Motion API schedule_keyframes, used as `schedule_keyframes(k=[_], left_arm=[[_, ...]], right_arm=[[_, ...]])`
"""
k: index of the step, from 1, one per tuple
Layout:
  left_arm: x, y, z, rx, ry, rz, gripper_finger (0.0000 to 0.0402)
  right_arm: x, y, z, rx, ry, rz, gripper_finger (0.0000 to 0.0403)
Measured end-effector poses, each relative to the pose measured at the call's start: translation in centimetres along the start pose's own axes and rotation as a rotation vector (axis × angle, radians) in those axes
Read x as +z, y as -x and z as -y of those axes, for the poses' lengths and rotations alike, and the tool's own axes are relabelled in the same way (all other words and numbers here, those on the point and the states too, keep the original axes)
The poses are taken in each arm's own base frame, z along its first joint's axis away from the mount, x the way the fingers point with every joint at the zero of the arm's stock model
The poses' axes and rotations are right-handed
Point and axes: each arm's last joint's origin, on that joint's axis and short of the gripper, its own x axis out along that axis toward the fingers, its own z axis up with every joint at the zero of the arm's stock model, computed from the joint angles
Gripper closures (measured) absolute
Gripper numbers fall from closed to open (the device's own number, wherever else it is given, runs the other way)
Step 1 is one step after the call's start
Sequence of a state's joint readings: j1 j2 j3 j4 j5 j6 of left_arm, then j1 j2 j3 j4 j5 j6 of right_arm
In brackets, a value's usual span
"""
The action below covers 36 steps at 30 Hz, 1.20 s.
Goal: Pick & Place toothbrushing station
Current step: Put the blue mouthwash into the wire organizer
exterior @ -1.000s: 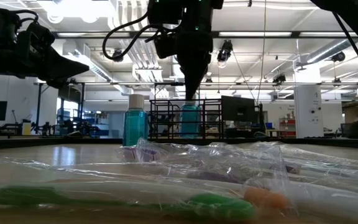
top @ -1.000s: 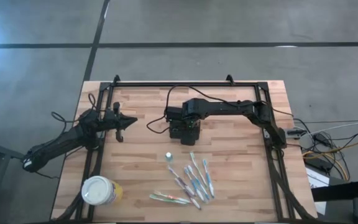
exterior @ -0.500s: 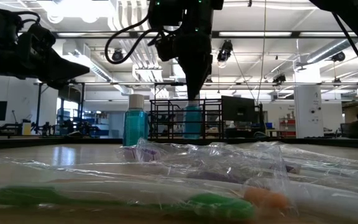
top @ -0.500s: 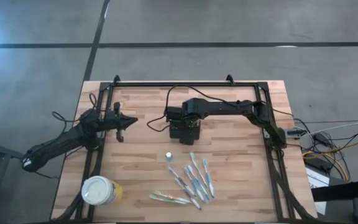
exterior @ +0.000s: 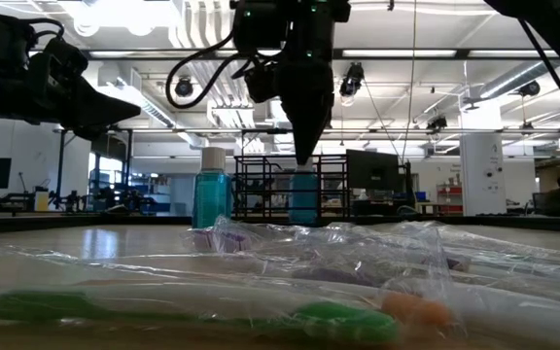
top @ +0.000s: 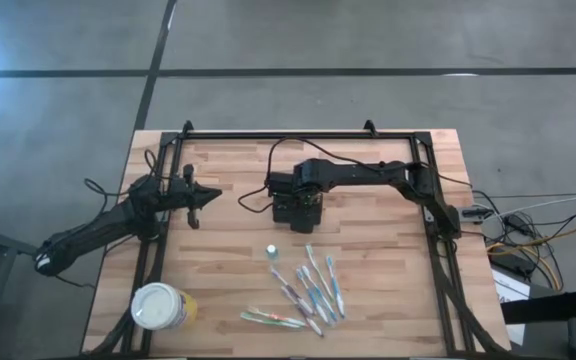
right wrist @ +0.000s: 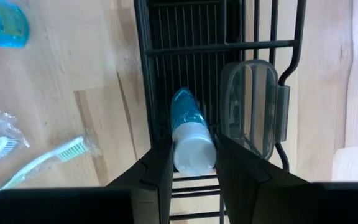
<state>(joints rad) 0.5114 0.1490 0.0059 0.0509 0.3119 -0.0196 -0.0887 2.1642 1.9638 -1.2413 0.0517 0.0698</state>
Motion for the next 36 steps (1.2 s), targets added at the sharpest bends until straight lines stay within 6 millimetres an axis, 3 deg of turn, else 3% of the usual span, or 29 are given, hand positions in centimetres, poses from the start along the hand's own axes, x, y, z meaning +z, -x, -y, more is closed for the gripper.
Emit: schedule_keyframes(k=[13, 25, 36], left_arm=[[0.0, 0.0, 0.0, 0.0, 0.0, 0.0, 0.0396], [-0.1, -0.1, 0.0, 0.001, 0.004, -0.012, 0.0396], [-0.2, -0.1, 0.0, 0.001, 0.005, -0.019, 0.0396]], right_arm=[[-0.1, -0.5, 0.2, 0.006, -0.003, 0.003, 0.0309], [0.4, 0.2, 0.4, 0.011, -0.019, 0.033, 0.0252], [0.3, 0.1, 0.4, 0.008, -0.021, 0.025, 0.0243]])
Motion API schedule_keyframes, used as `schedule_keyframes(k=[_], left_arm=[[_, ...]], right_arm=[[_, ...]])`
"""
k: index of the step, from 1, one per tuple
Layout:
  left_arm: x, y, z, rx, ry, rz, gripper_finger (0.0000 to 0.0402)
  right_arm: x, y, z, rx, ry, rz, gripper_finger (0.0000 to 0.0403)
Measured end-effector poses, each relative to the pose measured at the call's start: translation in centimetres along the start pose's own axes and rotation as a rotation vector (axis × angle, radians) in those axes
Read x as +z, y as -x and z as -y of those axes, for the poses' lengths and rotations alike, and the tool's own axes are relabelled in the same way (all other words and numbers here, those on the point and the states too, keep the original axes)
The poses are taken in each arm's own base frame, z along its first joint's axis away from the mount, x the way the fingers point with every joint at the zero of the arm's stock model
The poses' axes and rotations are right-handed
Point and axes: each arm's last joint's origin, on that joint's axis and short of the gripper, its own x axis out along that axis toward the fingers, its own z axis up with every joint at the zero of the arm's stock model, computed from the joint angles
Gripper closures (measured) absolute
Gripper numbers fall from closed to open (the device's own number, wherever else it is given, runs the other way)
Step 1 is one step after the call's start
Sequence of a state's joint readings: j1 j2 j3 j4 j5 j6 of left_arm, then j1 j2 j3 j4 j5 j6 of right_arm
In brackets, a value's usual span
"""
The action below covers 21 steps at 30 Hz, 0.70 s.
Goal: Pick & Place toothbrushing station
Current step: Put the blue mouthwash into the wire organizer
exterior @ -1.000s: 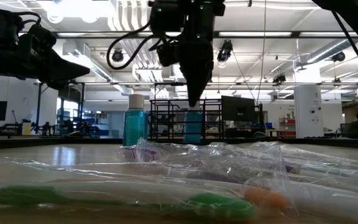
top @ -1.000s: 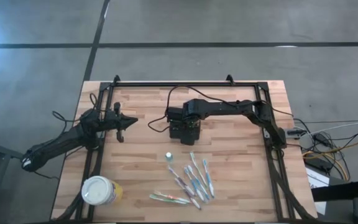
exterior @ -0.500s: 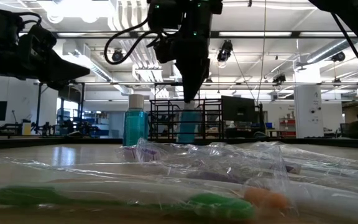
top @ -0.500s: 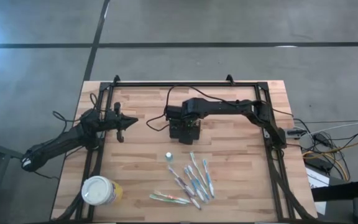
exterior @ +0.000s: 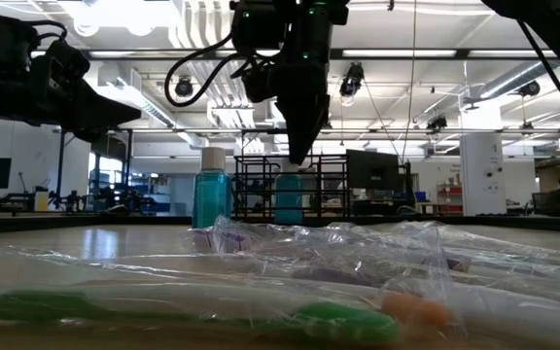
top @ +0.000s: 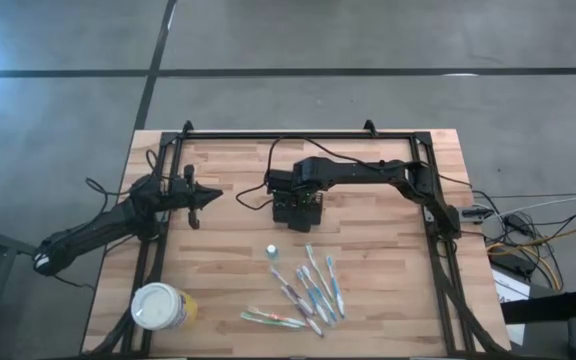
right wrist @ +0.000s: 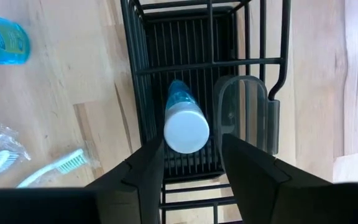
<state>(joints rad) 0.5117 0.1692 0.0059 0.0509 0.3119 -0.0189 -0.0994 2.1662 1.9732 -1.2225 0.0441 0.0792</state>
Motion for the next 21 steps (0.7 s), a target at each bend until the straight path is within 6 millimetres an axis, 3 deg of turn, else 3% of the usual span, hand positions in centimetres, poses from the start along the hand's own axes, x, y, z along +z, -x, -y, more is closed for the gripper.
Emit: schedule_keyframes(k=[6, 11, 16, 21], left_arm=[[0.0, 0.0, 0.0, 0.0, 0.0, 0.0, 0.0396], [0.0, 0.0, 0.0, 0.0, 0.0, 0.0, 0.0396], [0.0, 0.0, 0.0, 0.0, 0.0, 0.0, 0.0396], [0.0, 0.0, 0.0, 0.0, 0.0, 0.0, 0.0396]], right_arm=[[0.3, 1.0, 0.0, 0.003, -0.006, 0.027, 0.0243], [0.7, 3.0, 0.0, 0.002, -0.009, 0.065, 0.0243], [1.3, 6.4, 0.1, 0.006, 0.025, 0.189, 0.0245], [1.9, 11.2, -0.4, 0.008, 0.118, 0.498, 0.0257]])
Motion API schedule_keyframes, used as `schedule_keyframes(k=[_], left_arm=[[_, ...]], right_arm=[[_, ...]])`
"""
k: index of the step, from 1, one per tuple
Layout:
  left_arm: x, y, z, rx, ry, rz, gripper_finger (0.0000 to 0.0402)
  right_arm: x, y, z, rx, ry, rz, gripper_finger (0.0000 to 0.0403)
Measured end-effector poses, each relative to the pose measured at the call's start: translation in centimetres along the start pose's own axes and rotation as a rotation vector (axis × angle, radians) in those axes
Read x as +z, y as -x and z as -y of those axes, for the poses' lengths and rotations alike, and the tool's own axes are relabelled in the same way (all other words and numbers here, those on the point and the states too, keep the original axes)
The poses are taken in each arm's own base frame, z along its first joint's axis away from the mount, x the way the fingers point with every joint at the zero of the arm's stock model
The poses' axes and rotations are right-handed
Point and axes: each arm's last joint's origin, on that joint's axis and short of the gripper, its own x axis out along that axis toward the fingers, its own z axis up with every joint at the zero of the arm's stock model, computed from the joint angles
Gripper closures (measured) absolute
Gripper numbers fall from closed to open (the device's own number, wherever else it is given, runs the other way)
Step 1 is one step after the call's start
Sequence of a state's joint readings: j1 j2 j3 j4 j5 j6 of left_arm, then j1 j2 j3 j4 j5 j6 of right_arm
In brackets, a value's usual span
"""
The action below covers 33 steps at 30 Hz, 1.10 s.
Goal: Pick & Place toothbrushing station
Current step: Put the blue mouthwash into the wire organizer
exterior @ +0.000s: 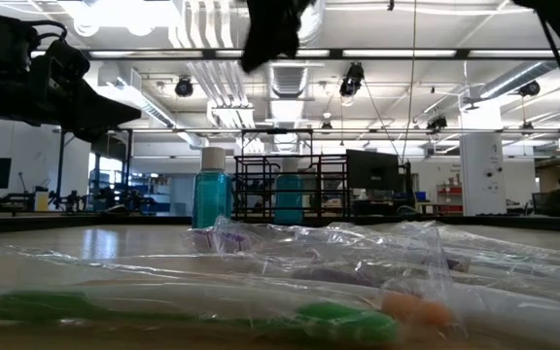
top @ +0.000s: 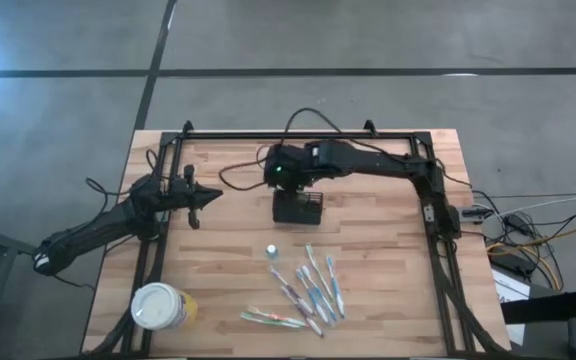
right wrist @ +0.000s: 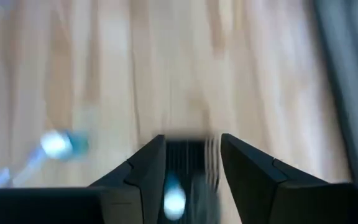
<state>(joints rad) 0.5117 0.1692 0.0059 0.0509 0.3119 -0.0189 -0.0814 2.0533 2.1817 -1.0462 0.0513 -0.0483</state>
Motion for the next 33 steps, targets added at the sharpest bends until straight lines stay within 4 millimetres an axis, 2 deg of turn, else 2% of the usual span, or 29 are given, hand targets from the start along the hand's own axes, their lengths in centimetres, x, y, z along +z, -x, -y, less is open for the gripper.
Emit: schedule_keyframes(k=[3, 6, 10, 14, 18, 24, 28, 33], left_arm=[[0.0, 0.0, 0.0, 0.0, 0.0, -0.001, 0.0396], [0.0, 0.0, 0.0, 0.0, 0.002, -0.005, 0.0396], [-0.1, -0.1, 0.0, 0.0, 0.004, -0.012, 0.0396], [-0.1, -0.1, 0.0, 0.0, 0.005, -0.017, 0.0396], [-0.2, -0.1, 0.0, 0.0, 0.006, -0.019, 0.0396], [-0.2, -0.1, 0.0, 0.0, 0.026, -0.023, 0.0396], [-0.2, -0.1, 0.0, -0.001, 0.039, -0.024, 0.0396], [-0.3, -0.2, 0.0, -0.002, 0.042, -0.03, 0.0396]], right_arm=[[1.0, 3.0, -0.4, 0.001, 0.068, 0.19, 0.0268], [0.9, 5.6, -0.4, 0.0, 0.104, 0.31, 0.0282], [-0.6, 8.6, -0.1, 0.014, 0.11, 0.457, 0.0309], [-3.5, 10.5, -0.2, 0.023, 0.112, 0.612, 0.034], [-7.5, 10.2, -0.4, 0.017, 0.104, 0.723, 0.0366], [-13.6, 7.9, -0.9, 0.073, 0.058, 0.911, 0.0391], [-17.8, 6.3, -1.1, 0.087, 0.024, 0.93, 0.0394], [-22.2, 5.4, -1.0, 0.087, -0.037, 1.021, 0.0394]])
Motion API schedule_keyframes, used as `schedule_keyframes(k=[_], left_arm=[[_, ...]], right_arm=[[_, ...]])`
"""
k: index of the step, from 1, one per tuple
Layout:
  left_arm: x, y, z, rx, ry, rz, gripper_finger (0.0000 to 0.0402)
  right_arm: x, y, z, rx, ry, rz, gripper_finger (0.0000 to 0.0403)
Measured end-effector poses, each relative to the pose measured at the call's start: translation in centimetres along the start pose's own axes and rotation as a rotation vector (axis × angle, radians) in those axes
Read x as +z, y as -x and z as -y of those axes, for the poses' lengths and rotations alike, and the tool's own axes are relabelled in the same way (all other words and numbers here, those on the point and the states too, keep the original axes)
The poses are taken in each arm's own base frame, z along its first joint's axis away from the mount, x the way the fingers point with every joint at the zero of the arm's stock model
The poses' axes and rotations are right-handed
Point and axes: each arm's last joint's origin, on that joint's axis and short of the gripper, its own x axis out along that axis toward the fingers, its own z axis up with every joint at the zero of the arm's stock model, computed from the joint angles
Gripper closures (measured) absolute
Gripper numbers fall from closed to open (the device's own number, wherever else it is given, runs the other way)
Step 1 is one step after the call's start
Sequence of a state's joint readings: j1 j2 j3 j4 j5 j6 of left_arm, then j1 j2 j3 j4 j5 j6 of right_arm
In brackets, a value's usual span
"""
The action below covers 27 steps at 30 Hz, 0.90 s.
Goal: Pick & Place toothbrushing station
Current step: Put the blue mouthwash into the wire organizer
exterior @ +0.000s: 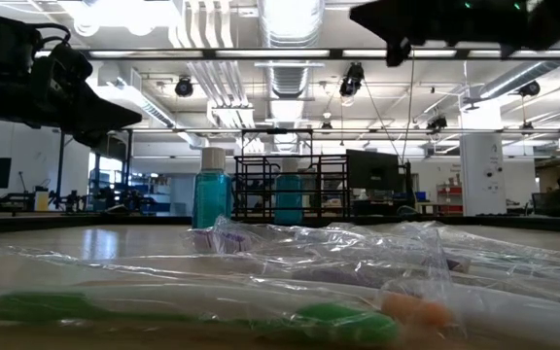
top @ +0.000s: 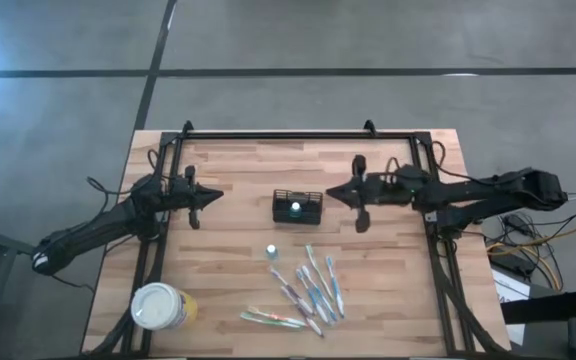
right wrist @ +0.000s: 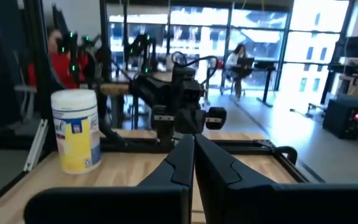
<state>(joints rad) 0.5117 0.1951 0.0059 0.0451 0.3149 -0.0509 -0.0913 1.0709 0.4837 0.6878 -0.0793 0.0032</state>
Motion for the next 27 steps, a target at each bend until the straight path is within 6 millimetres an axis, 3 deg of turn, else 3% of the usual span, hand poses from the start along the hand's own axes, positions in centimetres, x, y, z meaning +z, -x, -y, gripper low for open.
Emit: schedule_keyframes(k=[8, 21, 27], left_arm=[[0.0, 0.0, 0.0, 0.0, 0.002, -0.004, 0.0396], [0.0, 0.0, 0.0, 0.002, 0.002, 0.0, 0.0396], [0.0, 0.0, 0.0, 0.003, 0.01, 0.002, 0.0396]], right_arm=[[-2.8, 3.8, 0.8, -0.059, -0.038, 0.06, 0.0394], [-4.5, 9.6, 0.4, -0.137, -0.052, 0.193, 0.0394], [-5.2, 10.8, 0.2, -0.139, -0.021, 0.214, 0.0394]])
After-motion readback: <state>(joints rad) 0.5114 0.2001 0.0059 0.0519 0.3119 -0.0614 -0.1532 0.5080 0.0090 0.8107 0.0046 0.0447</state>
